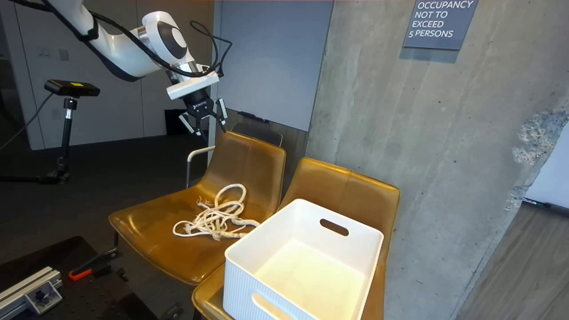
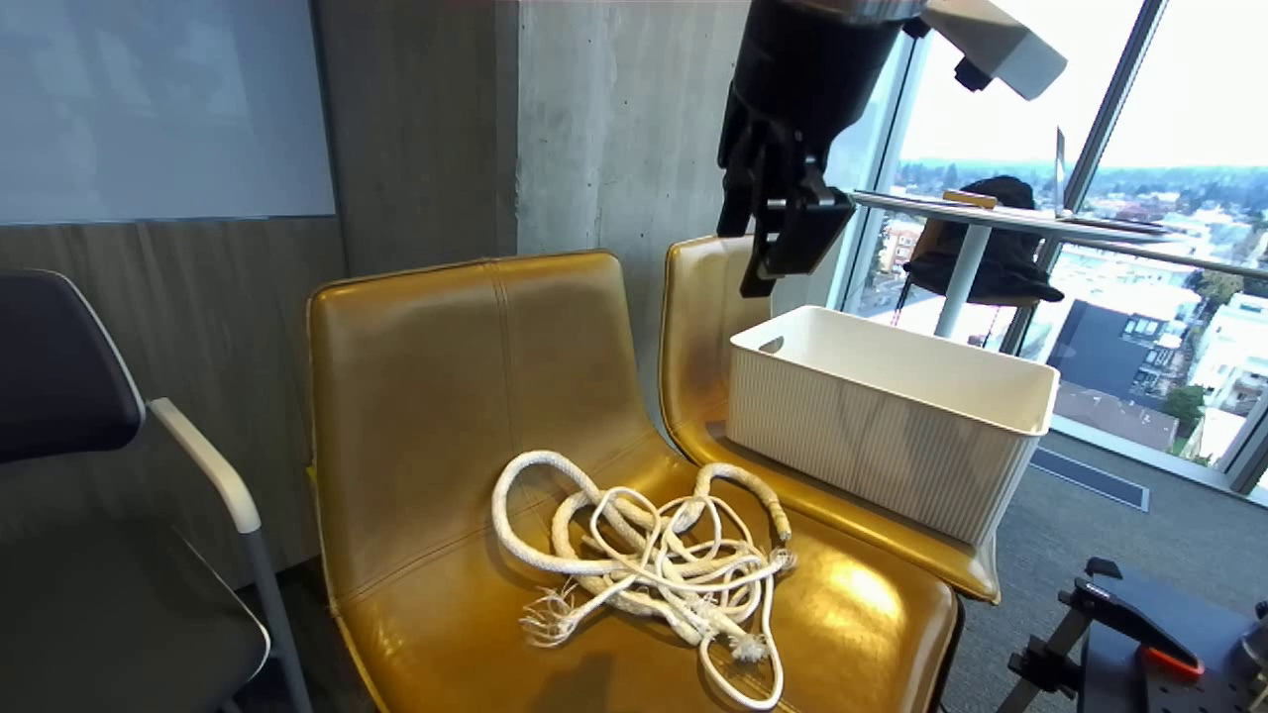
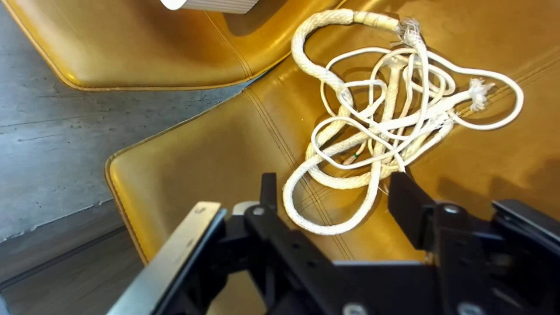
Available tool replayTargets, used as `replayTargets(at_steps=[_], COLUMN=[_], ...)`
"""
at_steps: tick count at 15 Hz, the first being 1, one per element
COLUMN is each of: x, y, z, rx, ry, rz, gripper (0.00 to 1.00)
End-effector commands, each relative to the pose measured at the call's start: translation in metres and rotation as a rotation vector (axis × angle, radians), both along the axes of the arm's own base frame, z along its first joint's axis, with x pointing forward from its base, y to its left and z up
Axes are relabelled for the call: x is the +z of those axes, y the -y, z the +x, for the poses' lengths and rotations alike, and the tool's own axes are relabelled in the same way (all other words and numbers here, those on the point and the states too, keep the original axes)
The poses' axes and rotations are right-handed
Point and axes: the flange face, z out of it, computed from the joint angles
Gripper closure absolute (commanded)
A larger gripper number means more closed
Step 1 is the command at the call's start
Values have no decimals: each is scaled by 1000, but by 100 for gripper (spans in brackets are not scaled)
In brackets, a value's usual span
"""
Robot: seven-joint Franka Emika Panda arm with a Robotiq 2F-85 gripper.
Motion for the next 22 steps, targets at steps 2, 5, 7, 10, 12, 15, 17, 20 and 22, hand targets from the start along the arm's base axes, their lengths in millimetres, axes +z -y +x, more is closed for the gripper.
replayTargets(at_steps=[2, 5, 7, 10, 12, 15, 17, 20, 22], x=[-2, -4, -5, -5, -5, -5, -5, -5, -5], y=[0, -1, -1, -1, -1, -1, -1, -1, -1], z=[-1, -1, -1, -1, -1, -1, -1, -1, -1], rx=[-4, -3, -3, -3, -3, -3, -3, -3, -3], ry=[-6, -12, -12, -12, -12, -12, -12, -12, -12], rz=[3, 2, 2, 2, 2, 2, 2, 2, 2], gripper=[0, 0, 0, 0, 0, 0, 0, 0, 0])
